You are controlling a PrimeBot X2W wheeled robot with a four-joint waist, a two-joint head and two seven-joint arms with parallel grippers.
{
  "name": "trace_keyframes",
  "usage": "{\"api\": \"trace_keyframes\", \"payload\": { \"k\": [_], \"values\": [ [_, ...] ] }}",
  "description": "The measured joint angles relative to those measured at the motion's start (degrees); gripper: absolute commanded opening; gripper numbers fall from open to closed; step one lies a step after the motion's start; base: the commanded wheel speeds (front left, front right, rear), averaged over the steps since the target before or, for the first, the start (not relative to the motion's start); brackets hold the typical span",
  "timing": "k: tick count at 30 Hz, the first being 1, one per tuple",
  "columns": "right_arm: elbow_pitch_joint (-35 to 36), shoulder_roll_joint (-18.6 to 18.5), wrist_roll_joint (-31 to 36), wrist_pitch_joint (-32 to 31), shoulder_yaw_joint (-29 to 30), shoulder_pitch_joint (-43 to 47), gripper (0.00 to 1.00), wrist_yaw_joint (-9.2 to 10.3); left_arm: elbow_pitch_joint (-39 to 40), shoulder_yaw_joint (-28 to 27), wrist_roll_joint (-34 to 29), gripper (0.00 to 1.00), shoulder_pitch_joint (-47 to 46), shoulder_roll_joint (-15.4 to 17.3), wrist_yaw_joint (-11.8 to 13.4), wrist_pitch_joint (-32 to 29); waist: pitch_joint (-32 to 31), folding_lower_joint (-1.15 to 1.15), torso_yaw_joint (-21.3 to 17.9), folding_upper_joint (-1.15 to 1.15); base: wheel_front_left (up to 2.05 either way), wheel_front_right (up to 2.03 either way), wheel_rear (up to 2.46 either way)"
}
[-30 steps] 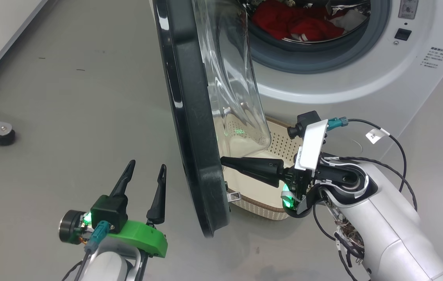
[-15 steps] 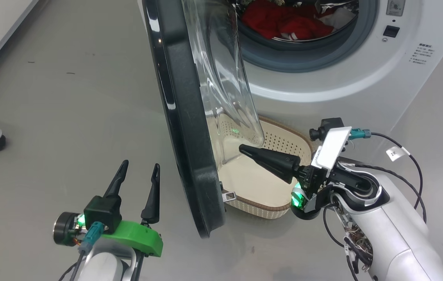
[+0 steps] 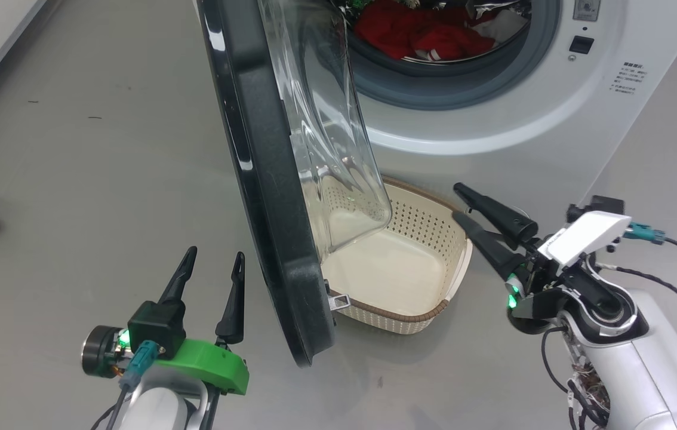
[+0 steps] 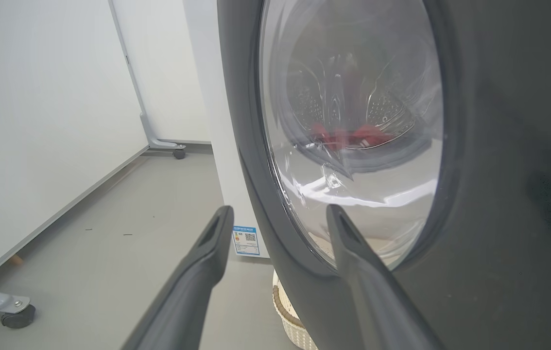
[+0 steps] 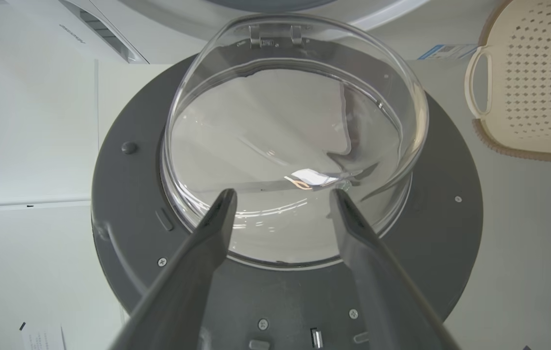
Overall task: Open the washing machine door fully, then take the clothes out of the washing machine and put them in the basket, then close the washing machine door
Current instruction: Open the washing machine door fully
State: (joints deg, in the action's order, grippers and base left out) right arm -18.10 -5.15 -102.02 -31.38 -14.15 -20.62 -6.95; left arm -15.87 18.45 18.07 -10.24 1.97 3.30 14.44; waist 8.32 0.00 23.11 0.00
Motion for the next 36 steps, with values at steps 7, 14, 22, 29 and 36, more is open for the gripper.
{"api": "trace_keyframes", "payload": {
  "k": [7, 14, 22, 29, 36],
  "values": [
    [4.7, -4.0, 14.9, 14.7, 4.4, 2.8, 1.0, 0.0, 0.1, -0.4, 0.2, 1.0, 0.3, 0.0, 0.1, 0.0, 0.1, 0.0, -0.6, 0.0, 0.0, 0.0, 0.0],
    [9.3, -7.4, 27.8, 27.9, 6.1, 5.4, 1.0, 0.0, 0.1, -0.3, 0.6, 1.0, 0.3, 0.0, 0.5, 0.0, 0.1, 0.0, -0.8, 0.0, 0.0, 0.0, 0.0],
    [11.2, -15.6, 48.4, 43.4, 6.0, 7.3, 1.0, -0.02, 0.1, -0.3, 0.6, 1.0, 0.4, 0.0, 0.5, 0.0, -0.2, 0.0, -0.5, 0.0, 0.0, 0.0, 0.0],
    [9.8, -19.0, 64.4, 47.7, 4.2, 10.6, 1.0, 2.19, 0.0, -0.3, 0.6, 1.0, 0.7, 0.0, 0.6, 0.0, -0.7, 0.0, -0.2, 0.0, 0.0, 0.0, 0.0],
    [9.6, -18.2, 72.7, 46.7, 3.3, 14.5, 1.0, 7.22, -0.3, -0.2, 0.6, 1.0, 1.2, 0.0, 0.7, 0.0, -1.5, 0.0, 0.1, 0.0, 0.0, 0.0, 0.0]
  ]
}}
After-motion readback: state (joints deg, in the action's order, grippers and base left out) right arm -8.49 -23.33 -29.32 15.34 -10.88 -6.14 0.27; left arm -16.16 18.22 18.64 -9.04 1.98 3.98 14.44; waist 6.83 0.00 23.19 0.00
